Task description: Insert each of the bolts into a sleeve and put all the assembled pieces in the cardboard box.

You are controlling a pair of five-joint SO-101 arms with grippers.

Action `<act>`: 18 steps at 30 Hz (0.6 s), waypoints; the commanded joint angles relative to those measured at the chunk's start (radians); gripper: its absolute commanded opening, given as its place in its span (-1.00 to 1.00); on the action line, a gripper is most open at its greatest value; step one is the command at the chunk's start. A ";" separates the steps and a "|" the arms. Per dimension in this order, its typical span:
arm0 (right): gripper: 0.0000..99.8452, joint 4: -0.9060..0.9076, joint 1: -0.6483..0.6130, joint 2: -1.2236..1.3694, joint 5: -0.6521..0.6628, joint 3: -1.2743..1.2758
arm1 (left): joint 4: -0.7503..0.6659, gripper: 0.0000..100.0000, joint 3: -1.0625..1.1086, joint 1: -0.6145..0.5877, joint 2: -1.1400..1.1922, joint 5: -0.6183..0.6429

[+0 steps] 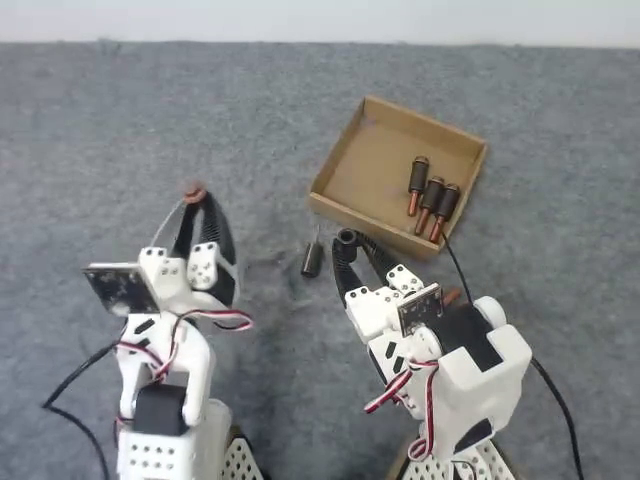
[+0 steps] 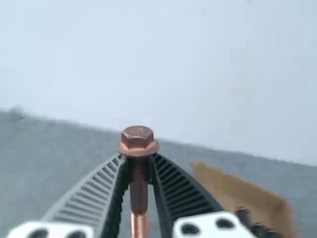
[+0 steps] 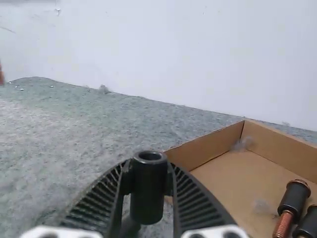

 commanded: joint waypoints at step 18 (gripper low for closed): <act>-0.99 -0.015 -0.021 -0.027 0.000 0.025 | -0.137 -0.98 -0.547 0.272 0.620 -0.003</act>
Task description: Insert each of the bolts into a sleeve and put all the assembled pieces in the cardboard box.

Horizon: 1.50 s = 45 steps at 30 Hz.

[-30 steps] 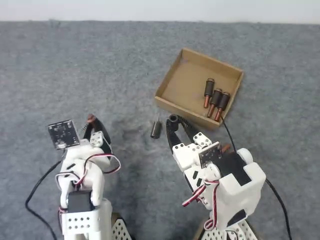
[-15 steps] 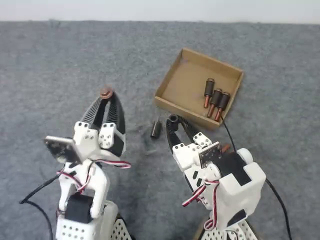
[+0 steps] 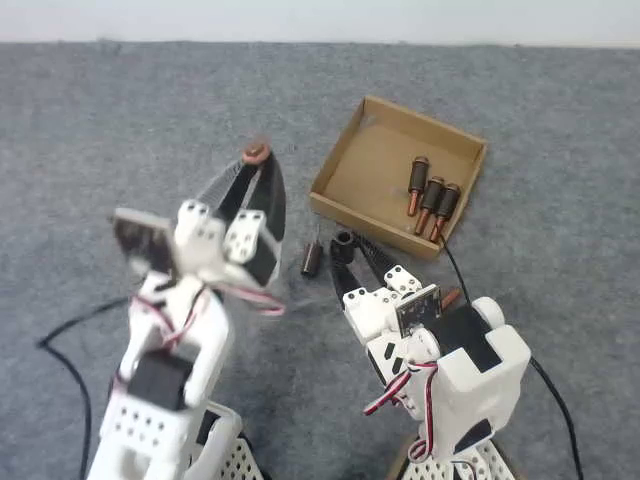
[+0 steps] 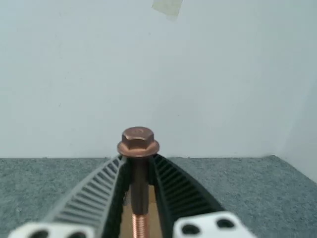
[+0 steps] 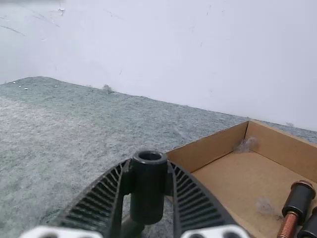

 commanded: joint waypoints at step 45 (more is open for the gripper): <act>-0.99 -0.022 -0.007 -0.036 0.002 0.026 | -0.359 -0.98 0.225 0.215 0.218 -0.008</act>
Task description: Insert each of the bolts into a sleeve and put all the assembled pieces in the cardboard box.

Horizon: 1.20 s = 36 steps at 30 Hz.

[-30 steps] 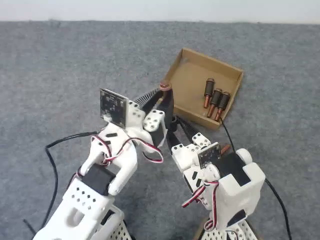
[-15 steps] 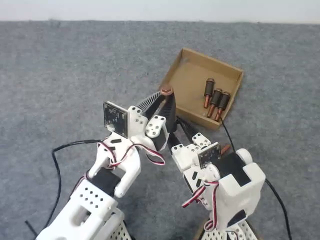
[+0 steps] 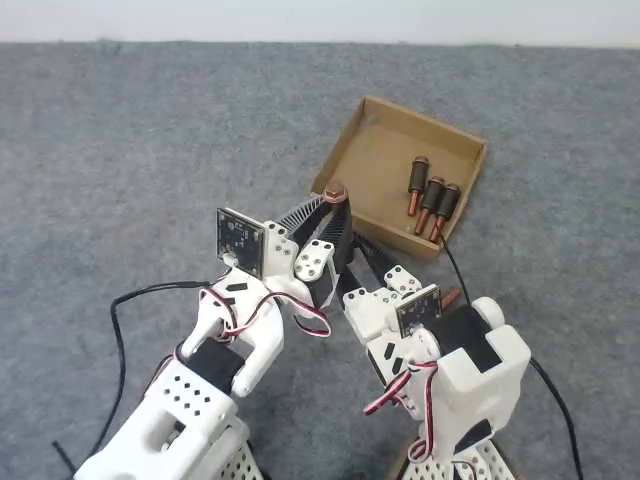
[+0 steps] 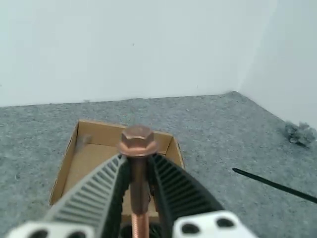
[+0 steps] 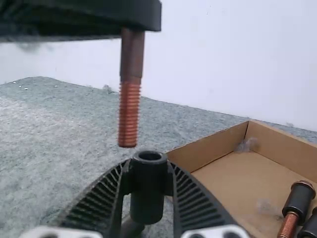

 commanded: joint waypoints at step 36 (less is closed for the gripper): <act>-0.99 -0.016 0.005 -0.030 0.003 0.026 | -0.176 -0.98 0.059 -0.017 0.236 -0.008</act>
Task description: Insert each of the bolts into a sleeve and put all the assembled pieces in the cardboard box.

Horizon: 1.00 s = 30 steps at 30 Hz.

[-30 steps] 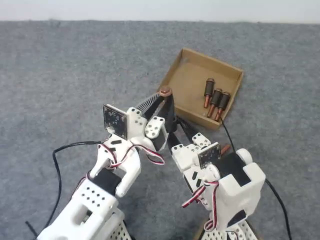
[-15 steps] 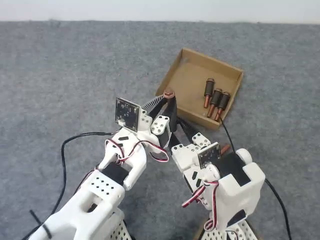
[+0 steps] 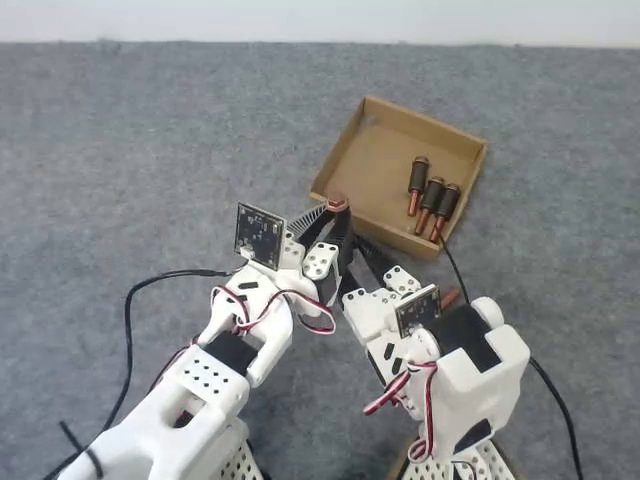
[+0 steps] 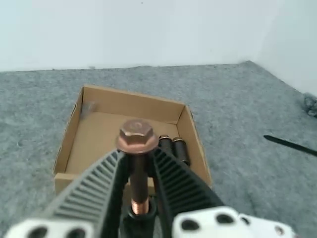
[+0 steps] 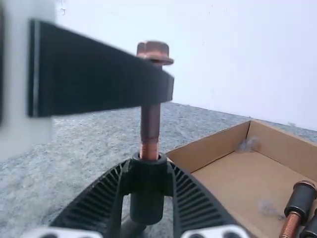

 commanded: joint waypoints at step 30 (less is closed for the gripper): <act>-0.99 -0.016 0.015 -0.033 0.003 0.026 | 0.184 -0.69 0.013 0.058 -0.002 -0.002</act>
